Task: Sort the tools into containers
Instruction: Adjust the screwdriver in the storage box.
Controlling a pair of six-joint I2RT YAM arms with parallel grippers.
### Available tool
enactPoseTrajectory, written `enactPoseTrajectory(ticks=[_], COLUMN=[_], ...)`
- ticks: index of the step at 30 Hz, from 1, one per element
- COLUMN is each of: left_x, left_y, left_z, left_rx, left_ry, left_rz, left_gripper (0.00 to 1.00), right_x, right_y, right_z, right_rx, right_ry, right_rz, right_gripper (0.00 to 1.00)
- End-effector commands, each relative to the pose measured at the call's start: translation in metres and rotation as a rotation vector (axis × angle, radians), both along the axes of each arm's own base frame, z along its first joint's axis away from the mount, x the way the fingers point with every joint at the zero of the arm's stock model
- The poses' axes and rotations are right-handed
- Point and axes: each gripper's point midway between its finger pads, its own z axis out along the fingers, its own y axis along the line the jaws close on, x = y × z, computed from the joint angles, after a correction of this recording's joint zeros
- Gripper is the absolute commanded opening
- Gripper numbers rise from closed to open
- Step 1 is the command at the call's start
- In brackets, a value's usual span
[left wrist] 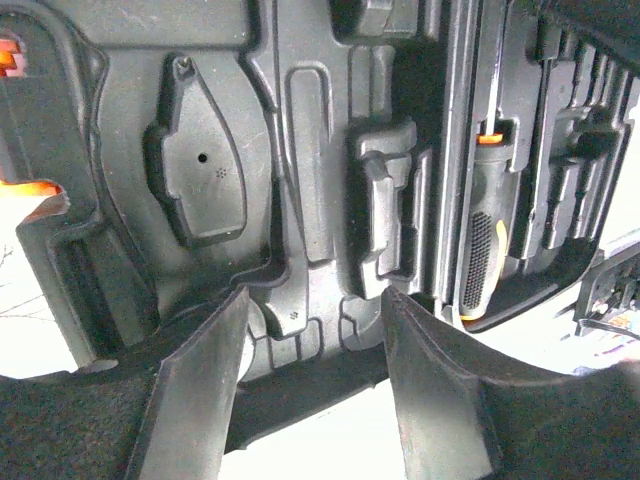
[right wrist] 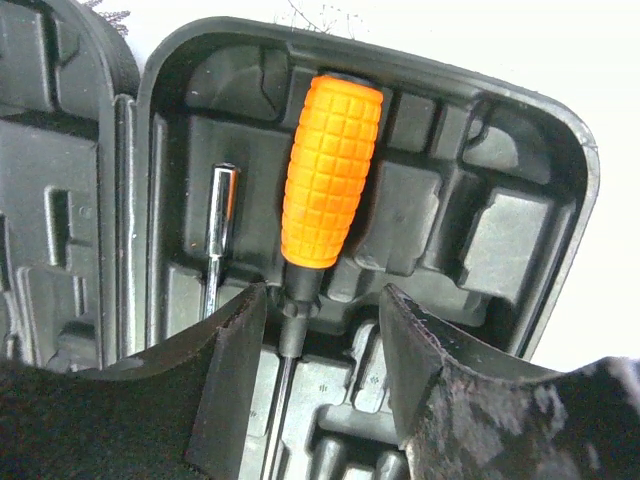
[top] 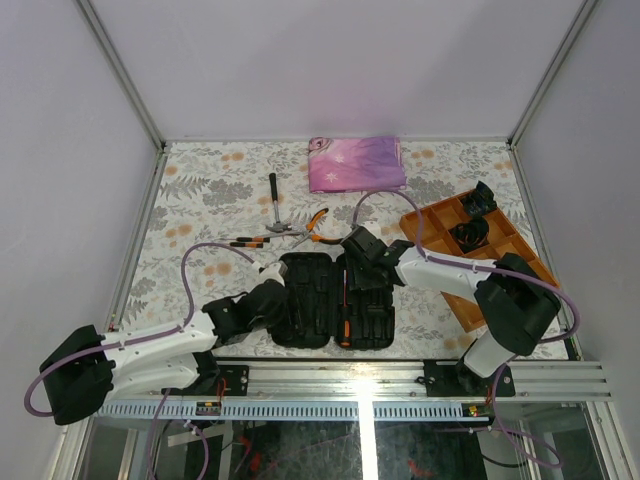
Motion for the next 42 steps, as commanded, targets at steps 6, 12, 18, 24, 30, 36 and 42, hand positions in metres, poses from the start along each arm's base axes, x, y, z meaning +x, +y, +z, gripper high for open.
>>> enactPoseTrajectory(ticks=[6,12,18,24,30,36,42], left_x=[-0.001,0.017,0.025,0.029,0.026,0.022,0.022], left_y=[-0.002,-0.008,-0.008,0.002,0.004,0.005,0.005], left_z=[0.012,0.024,0.033,0.031,0.023,0.014,0.011], left_rx=[0.043,0.075,0.082,0.110,0.113,0.116,0.115], left_ry=[0.008,-0.054,-0.085,-0.095,-0.074,-0.058,-0.049], left_rz=[-0.021,-0.007,0.020,0.058,0.060,0.058,0.055], left_gripper=[0.58,0.58,0.57,0.56,0.55,0.54,0.54], right_x=[0.011,0.017,0.016,0.016,0.013,0.008,0.003], right_y=[0.016,0.017,0.014,0.010,0.012,0.011,0.012], right_z=[0.063,0.071,0.064,0.055,0.043,0.033,0.025], right_rx=[0.164,0.161,0.134,0.140,0.133,0.125,0.121], right_ry=[-0.118,-0.128,-0.094,-0.065,-0.018,0.019,0.051], right_rz=[-0.049,-0.082,-0.114,-0.128,-0.108,-0.112,-0.110], right_gripper=[0.57,0.52,0.39,0.28,0.15,0.14,0.15])
